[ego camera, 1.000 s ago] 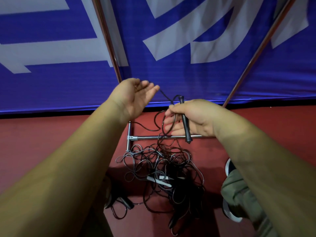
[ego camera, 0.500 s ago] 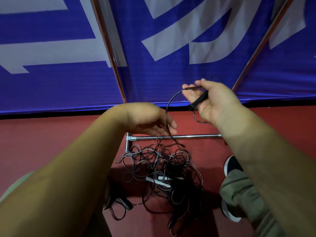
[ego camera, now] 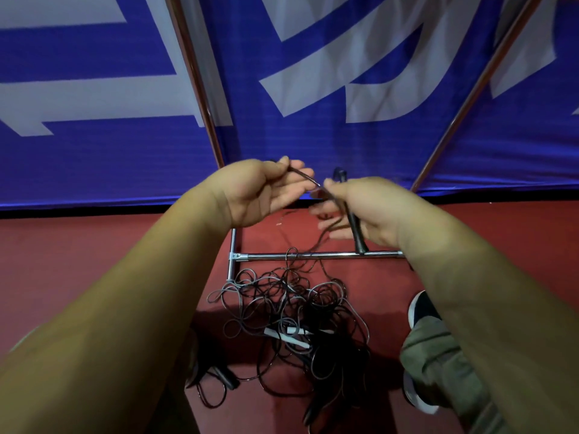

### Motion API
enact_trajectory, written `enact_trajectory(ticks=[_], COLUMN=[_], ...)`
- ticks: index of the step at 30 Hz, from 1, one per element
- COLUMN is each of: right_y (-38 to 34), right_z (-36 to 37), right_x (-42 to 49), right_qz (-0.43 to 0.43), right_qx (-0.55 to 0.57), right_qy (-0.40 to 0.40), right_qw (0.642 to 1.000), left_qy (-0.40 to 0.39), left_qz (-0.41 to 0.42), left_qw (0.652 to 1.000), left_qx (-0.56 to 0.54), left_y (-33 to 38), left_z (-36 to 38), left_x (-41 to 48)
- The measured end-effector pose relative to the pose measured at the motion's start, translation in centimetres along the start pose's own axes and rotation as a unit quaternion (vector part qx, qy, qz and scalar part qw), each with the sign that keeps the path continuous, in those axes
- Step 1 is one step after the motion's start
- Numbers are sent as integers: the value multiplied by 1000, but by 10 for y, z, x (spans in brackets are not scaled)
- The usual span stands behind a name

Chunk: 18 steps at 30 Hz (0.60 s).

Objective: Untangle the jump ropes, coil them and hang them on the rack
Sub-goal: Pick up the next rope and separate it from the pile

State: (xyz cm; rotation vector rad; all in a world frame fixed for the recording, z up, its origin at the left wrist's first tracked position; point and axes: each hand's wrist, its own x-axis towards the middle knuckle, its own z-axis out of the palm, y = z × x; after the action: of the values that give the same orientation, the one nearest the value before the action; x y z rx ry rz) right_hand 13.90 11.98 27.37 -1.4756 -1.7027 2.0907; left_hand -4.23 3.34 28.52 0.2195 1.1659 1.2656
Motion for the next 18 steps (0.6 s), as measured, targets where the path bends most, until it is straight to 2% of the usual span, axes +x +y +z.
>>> enact_trajectory(ticks=[2, 5, 8, 10, 12, 14, 16, 18], right_y=[3, 3, 0, -2, -5, -9, -12, -13], right_z=[2, 4, 6, 9, 10, 10, 8, 5], right_x=[-4, -10, -9, -8, -7, -6, -4, -2], right_qz=[7, -12, -80, -117, -137, -149, -157, -162], right_qx=[-41, -4, 24, 54, 115, 184, 241, 269], right_qy=[-48, -101, -81, -57, -35, -12, 7, 33], right_qw=[998, 995, 993, 990, 983, 972, 958, 949], left_qy=[35, 74, 94, 99, 96, 87, 49, -4], left_qz=[18, 55, 71, 70, 55, 12, -44, -84], left_qw=[998, 987, 976, 977, 988, 995, 972, 942], left_qx=[-53, -129, -182, -176, -106, 57, 226, 325], left_y=[2, 5, 8, 8, 4, -3, -10, -14], left_z=[-6, -14, -18, -17, -15, -12, -7, -2], left_x=[4, 7, 9, 11, 13, 13, 8, 4])
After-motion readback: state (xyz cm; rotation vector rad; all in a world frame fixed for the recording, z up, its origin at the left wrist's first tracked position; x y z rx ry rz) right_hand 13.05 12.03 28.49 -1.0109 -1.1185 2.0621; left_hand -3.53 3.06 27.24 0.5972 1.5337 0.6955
